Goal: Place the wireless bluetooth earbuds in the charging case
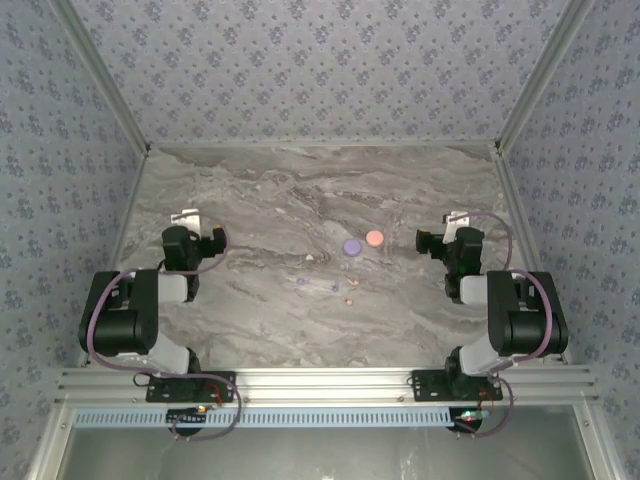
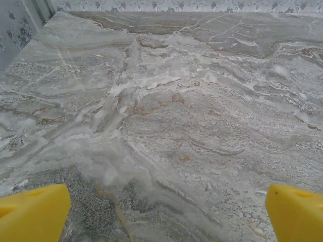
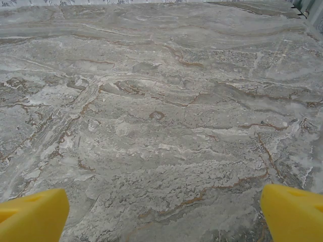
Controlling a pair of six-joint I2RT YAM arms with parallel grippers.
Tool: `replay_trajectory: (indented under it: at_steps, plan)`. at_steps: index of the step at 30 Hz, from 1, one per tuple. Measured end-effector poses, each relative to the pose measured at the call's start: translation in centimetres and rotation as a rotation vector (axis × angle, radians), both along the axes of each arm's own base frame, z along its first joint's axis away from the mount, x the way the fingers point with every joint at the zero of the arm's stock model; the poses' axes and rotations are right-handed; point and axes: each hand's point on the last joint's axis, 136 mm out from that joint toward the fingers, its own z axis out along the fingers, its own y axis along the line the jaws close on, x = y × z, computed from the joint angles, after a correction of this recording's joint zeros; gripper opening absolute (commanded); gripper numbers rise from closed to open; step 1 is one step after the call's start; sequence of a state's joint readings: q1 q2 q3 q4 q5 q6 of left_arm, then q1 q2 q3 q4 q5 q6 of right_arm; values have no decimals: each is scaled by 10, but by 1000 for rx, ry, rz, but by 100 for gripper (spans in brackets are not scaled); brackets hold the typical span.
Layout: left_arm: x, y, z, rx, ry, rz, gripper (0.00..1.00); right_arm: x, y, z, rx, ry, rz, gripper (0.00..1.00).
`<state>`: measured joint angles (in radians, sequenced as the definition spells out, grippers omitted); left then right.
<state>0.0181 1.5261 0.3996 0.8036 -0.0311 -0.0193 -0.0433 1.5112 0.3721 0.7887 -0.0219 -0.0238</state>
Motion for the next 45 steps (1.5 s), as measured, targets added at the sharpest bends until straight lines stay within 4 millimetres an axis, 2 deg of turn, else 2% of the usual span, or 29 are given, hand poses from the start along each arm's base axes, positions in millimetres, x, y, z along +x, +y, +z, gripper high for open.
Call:
replay_trajectory:
  at_steps: [24, 27, 29, 32, 37, 39, 41, 45]
  plan:
    - [0, 0, -1, 0, 5, 0, 99, 1, -2, -1, -4, 16, -10, 100]
    - [-4, 2, 0, 0, 21, 12, 99, 2, -5, 6, -14, 33, -35, 100]
    - [-7, 6, 7, -3, 21, 40, 99, 5, -8, 15, -11, 48, -61, 100]
    - [-8, 11, 25, -22, 38, 85, 99, 12, -11, 40, 11, 56, -90, 100]
    - [8, 11, 75, -98, 66, 124, 99, 20, -6, 74, 67, 111, -98, 100]
    - [11, 3, 88, -139, 88, 113, 99, 19, 1, 76, 97, 160, -88, 100]
    - [10, -13, 89, -171, 134, 72, 99, 16, 9, 73, 133, 219, -70, 100]
    - [6, -72, 75, -207, 276, -96, 99, 2, 34, 55, 213, 352, 9, 100]
